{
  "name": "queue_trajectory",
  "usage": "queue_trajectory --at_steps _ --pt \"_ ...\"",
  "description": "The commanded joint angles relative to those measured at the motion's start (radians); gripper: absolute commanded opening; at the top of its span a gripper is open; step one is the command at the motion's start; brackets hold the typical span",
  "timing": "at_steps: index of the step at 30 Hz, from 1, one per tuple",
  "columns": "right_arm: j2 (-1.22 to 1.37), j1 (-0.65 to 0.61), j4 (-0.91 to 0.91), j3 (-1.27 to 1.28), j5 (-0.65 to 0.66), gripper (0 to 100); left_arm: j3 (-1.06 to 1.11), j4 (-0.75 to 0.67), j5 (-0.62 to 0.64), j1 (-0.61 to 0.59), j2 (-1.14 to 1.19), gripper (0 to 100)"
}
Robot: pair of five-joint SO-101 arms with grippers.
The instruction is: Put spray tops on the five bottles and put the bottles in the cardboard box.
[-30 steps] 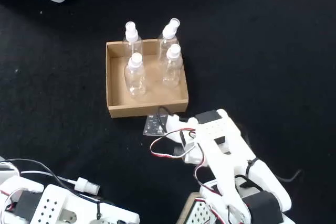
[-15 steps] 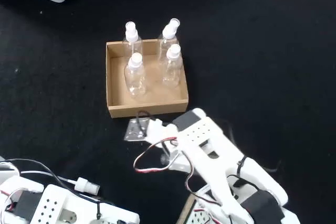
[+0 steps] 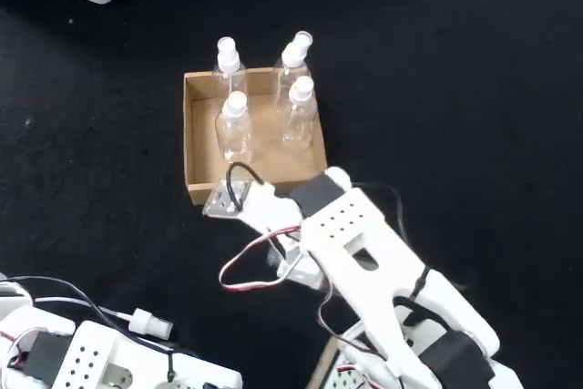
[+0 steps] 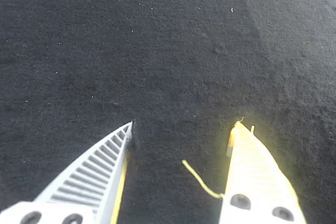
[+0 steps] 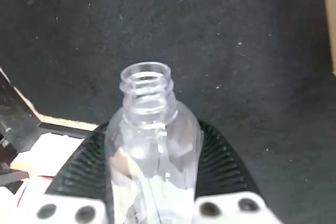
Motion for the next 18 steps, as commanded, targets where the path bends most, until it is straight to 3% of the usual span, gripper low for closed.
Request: queue_trajectory --at_steps 1,18 --pt "-0.053 -0.023 0.035 -0.091 -0.041 1.0 -0.007 -0.021 -0.006 0.01 -0.014 27" --pt "-0.45 -0.018 -0.009 0.005 -0.114 1.0 -0.007 -0.017 -0.006 0.01 -0.014 27"
